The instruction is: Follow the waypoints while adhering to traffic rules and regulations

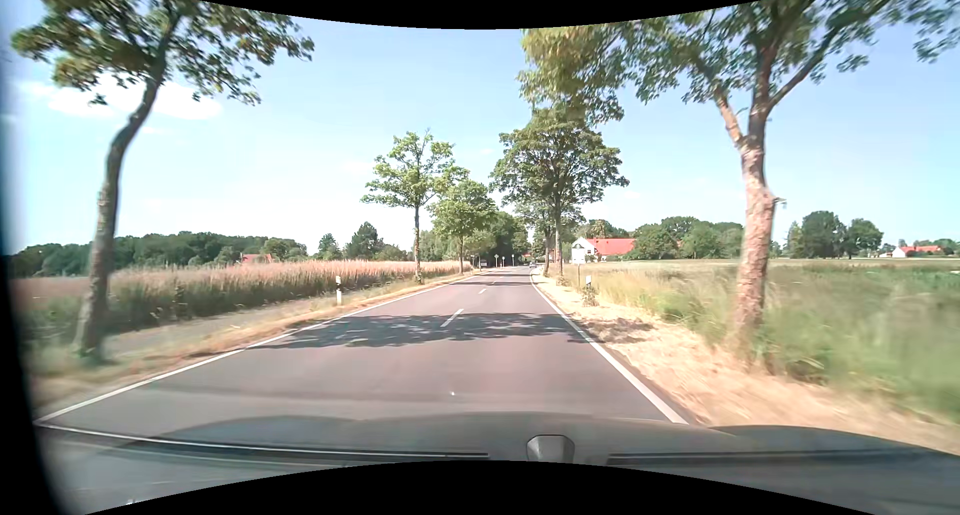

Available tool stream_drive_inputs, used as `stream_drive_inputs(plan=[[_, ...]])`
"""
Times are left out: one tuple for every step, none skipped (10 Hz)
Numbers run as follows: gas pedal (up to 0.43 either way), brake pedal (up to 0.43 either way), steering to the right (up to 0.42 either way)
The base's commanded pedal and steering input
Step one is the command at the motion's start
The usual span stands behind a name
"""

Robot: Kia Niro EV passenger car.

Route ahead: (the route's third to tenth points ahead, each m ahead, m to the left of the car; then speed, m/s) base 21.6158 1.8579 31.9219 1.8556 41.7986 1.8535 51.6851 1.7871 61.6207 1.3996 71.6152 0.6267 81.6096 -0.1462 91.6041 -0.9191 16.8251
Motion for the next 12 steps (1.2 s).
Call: stream_drive_inputs(plan=[[0.358, 0.006, 0.004], [0.358, 0.006, 0.004], [0.358, 0.006, 0.004], [0.358, 0.006, 0.004], [0.358, 0.006, 0.004], [0.358, 0.006, 0.004], [0.358, 0.006, 0.004], [0.358, 0.006, 0.005], [0.358, 0.006, 0.005], [0.358, 0.006, 0.005], [0.358, 0.006, 0.005], [0.358, 0.006, 0.006]])
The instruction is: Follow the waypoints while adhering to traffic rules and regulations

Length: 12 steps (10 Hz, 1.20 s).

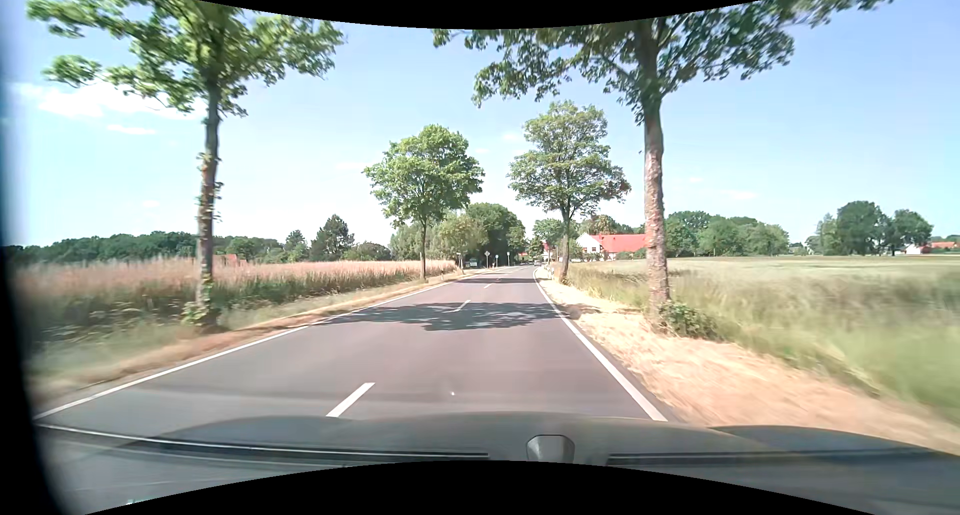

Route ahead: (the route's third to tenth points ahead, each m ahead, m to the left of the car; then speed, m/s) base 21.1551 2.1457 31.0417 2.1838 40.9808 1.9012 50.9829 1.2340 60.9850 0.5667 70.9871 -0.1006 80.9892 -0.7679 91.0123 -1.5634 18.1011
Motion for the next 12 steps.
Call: stream_drive_inputs(plan=[[0.358, 0.006, 0.005], [0.358, 0.006, 0.005], [0.358, 0.006, 0.006], [0.350, 0.006, 0.006], [0.350, 0.006, 0.005], [0.339, 0.006, 0.006], [0.331, 0.006, 0.006], [0.331, 0.006, 0.006], [0.319, 0.006, 0.006], [0.319, 0.006, 0.006], [0.311, 0.006, 0.007], [0.311, 0.006, 0.008]])
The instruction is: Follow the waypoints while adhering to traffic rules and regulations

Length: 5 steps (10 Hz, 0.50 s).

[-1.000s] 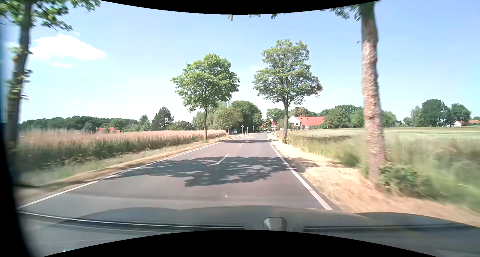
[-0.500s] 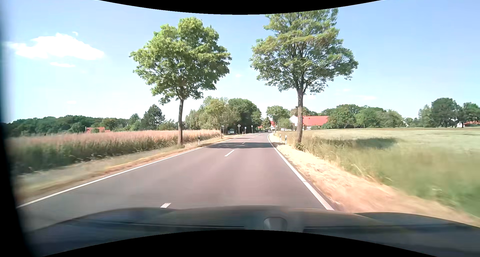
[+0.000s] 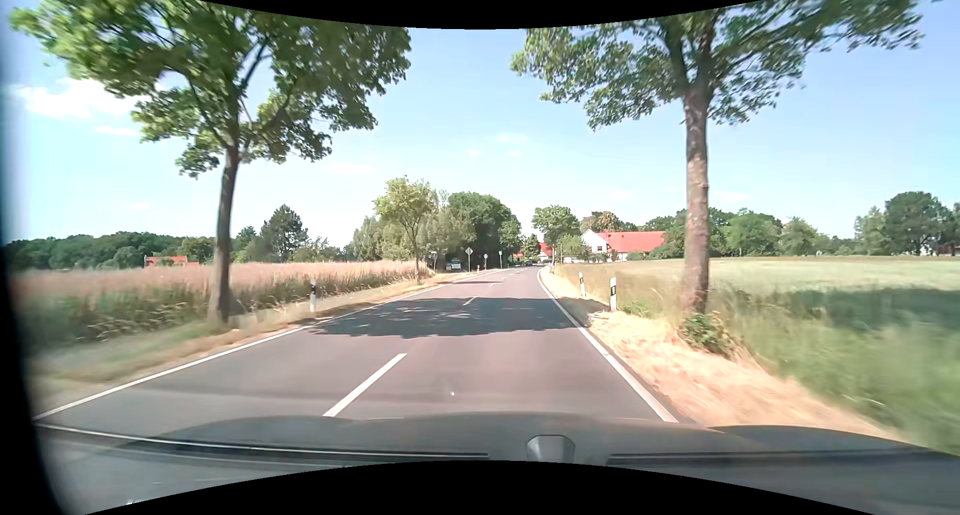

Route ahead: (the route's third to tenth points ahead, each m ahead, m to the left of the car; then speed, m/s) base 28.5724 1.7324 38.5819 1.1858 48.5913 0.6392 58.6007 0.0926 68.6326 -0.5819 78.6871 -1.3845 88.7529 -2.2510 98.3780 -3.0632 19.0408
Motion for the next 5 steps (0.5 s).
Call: stream_drive_inputs(plan=[[0.311, 0.006, 0.009], [0.299, 0.006, 0.009], [0.299, 0.006, 0.010], [0.299, 0.006, 0.010], [0.299, 0.006, 0.010]])
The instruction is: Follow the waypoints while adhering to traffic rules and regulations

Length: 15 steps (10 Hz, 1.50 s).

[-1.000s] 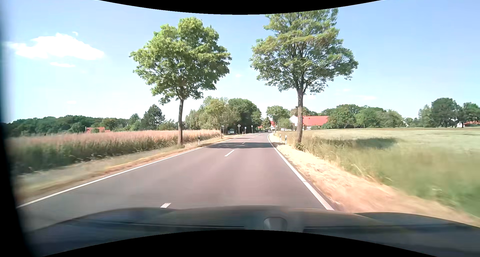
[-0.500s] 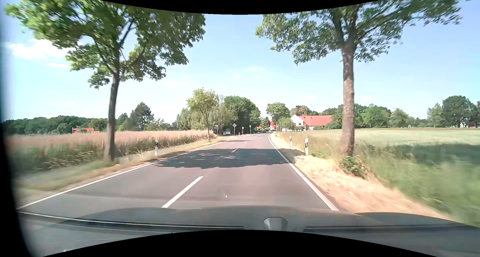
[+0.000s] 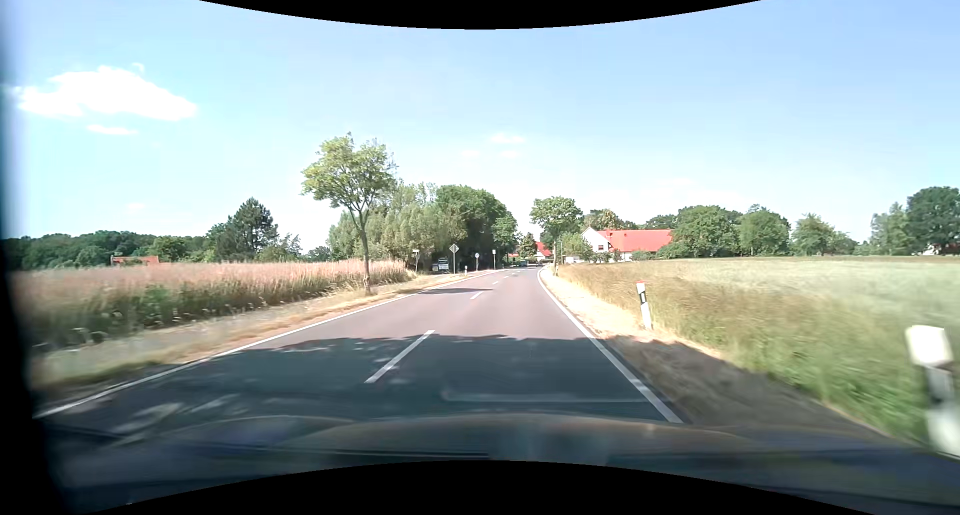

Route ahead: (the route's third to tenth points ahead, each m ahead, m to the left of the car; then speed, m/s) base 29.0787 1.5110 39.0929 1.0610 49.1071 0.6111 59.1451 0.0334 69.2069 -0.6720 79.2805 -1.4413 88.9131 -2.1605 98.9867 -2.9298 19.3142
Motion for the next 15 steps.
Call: stream_drive_inputs(plan=[[0.299, 0.006, 0.010], [0.299, 0.006, 0.010], [0.299, 0.006, 0.011], [0.299, 0.006, 0.010], [0.287, 0.006, 0.011], [0.287, 0.006, 0.010], [0.287, 0.006, 0.011], [0.287, 0.006, 0.011], [0.287, 0.006, 0.010], [0.280, 0.006, 0.011], [0.268, 0.006, 0.010], [0.260, 0.006, 0.010], [0.260, 0.006, 0.010], [0.240, 0.006, 0.009], [0.240, 0.006, 0.009]])
